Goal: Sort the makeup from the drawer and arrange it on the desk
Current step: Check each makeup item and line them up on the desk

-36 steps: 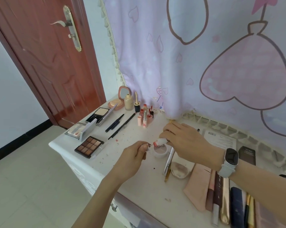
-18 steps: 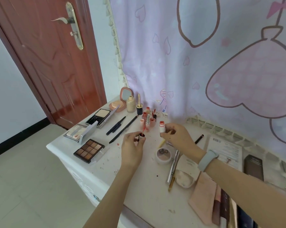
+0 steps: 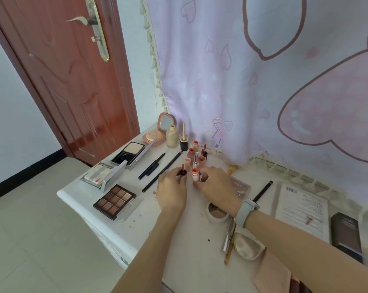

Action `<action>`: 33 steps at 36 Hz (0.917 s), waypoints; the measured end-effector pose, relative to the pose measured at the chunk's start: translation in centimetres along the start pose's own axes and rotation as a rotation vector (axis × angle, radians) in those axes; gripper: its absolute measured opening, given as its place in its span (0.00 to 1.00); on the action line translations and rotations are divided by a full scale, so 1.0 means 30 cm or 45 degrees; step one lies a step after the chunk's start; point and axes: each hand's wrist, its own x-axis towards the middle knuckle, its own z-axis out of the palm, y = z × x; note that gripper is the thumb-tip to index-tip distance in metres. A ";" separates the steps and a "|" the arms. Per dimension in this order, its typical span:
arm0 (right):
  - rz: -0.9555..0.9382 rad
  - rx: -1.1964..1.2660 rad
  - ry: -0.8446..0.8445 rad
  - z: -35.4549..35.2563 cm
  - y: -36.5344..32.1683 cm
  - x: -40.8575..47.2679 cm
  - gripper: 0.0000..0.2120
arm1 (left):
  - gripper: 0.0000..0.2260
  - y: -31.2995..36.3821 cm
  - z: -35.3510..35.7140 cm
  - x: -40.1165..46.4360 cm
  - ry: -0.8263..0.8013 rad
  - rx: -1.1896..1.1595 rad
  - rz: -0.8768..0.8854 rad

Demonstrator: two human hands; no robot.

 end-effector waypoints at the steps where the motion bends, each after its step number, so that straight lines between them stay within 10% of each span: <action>1: 0.006 0.007 -0.005 0.001 0.000 0.001 0.09 | 0.11 0.000 0.001 0.001 0.000 0.014 -0.001; 23: -0.090 0.154 -0.002 -0.030 0.041 -0.011 0.05 | 0.20 -0.001 -0.033 -0.032 -0.106 0.112 0.062; 33: -0.605 -0.683 -0.427 -0.190 0.144 0.029 0.14 | 0.17 -0.053 -0.089 -0.168 -0.256 0.494 0.352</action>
